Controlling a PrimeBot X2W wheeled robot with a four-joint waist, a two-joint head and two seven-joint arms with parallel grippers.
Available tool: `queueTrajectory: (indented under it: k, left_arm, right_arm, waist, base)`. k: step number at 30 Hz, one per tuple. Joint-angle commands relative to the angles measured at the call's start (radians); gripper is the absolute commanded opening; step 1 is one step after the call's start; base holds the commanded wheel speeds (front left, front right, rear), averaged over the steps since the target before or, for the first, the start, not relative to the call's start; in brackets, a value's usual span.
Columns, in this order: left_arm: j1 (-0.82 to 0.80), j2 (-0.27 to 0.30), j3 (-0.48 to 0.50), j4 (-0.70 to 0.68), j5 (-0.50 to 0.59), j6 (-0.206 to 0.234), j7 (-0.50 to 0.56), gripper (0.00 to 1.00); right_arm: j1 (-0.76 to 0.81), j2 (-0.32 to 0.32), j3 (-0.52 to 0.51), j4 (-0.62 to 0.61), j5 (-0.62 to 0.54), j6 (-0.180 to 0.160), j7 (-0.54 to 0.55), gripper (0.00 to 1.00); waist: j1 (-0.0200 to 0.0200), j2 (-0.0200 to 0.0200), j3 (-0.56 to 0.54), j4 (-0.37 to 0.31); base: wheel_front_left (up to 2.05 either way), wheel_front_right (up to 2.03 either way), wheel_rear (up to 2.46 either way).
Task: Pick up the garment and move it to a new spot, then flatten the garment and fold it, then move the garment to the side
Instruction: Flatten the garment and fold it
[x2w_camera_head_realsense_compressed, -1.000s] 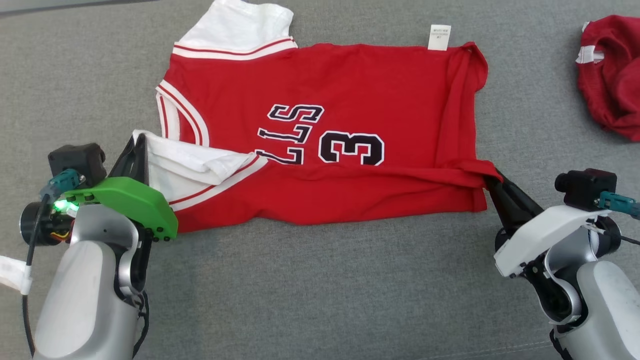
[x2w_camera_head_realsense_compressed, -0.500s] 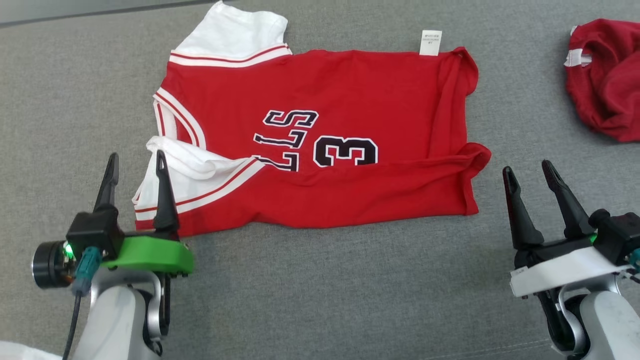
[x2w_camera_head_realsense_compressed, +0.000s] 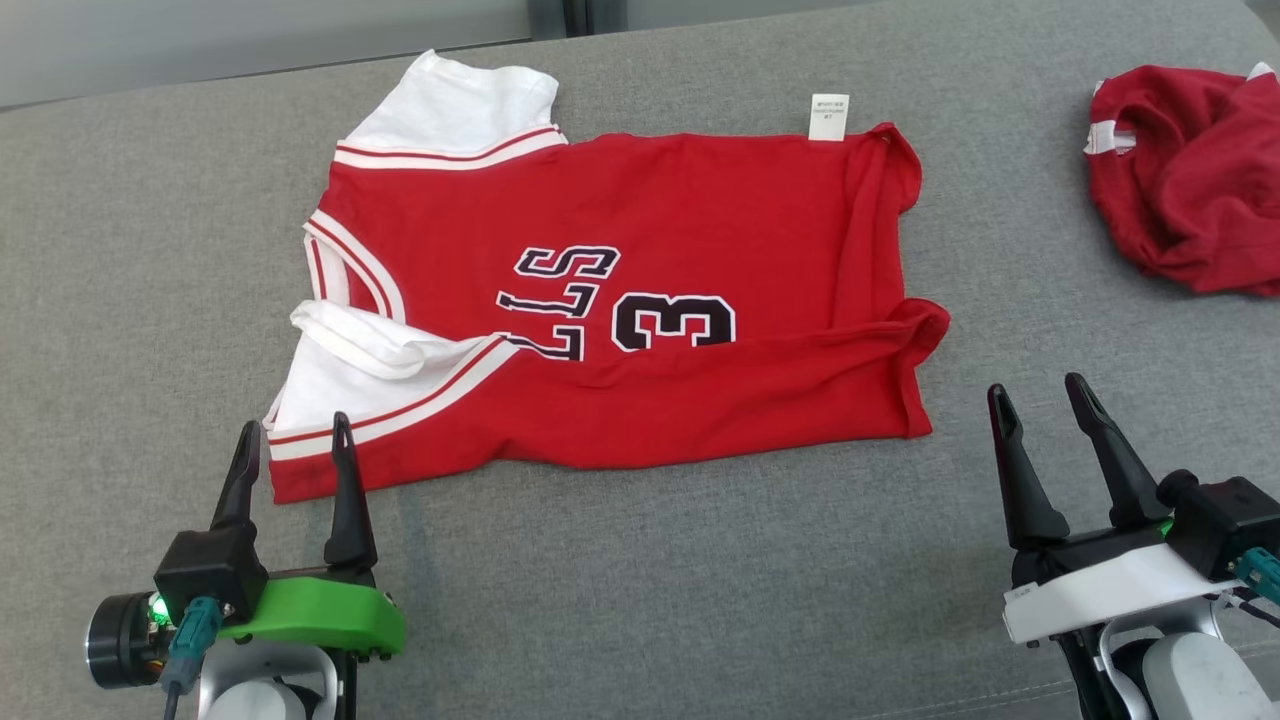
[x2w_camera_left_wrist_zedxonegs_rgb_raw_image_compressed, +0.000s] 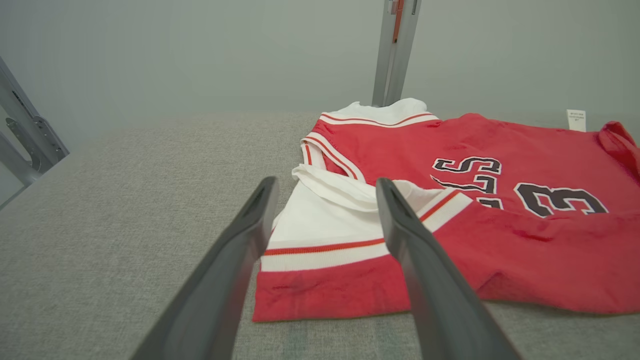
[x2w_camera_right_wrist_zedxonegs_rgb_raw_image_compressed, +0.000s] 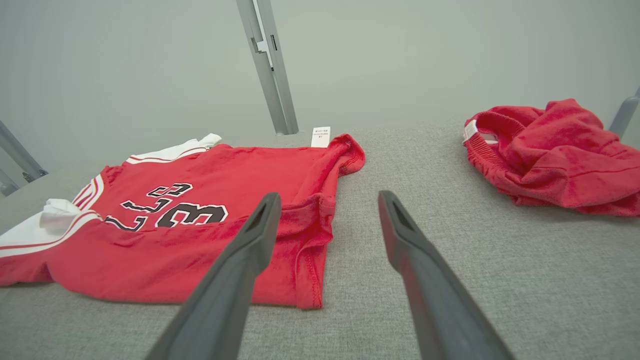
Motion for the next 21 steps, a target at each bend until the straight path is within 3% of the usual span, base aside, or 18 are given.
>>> queueTrajectory:
  k: [1,11,18,19,20,21]
  left_arm:
    - [-0.004,0.008,-0.002,0.006,-0.011,-0.005,0.008,1.00]
    - [-0.102,0.000,0.009,0.206,-0.087,-0.056,0.069,1.00]
    - [-0.143,-0.025,0.014,0.328,-0.153,-0.094,0.100,1.00]
    - [-0.149,-0.024,0.010,0.342,-0.151,-0.098,0.111,0.87]
    - [-0.151,-0.029,0.009,0.352,-0.162,-0.105,0.115,0.38]
    - [-0.153,-0.034,0.008,0.362,-0.175,-0.115,0.125,0.00]
  right_arm:
    - [-0.004,-0.002,0.003,0.001,-0.002,0.000,0.009,1.00]
    - [-0.102,-0.038,0.099,0.172,0.026,0.000,0.008,1.00]
    - [-0.194,-0.025,0.162,0.338,0.068,0.000,-0.007,1.00]
    - [-0.204,-0.022,0.168,0.359,0.078,0.000,-0.008,1.00]
    - [-0.212,-0.023,0.175,0.377,0.083,0.000,-0.008,0.64]
    - [-0.220,-0.023,0.184,0.395,0.093,0.000,-0.007,0.35]
  waist:
    - [0.0001,0.0000,0.009,0.003]
    - [0.0001,0.0000,0.082,0.012]
    - [0.0001,0.0000,0.100,0.018]
    - [0.0001,0.0000,0.099,0.019]
    - [0.0001,0.0000,0.097,0.020]
    - [0.0001,0.0000,0.094,0.022]
  base:
    - [0.00,0.00,0.00]
    - [0.00,0.00,0.00]
    - [0.00,0.00,0.00]
    - [0.00,0.00,0.00]
    - [0.00,0.00,0.00]
    - [0.00,0.00,0.00]
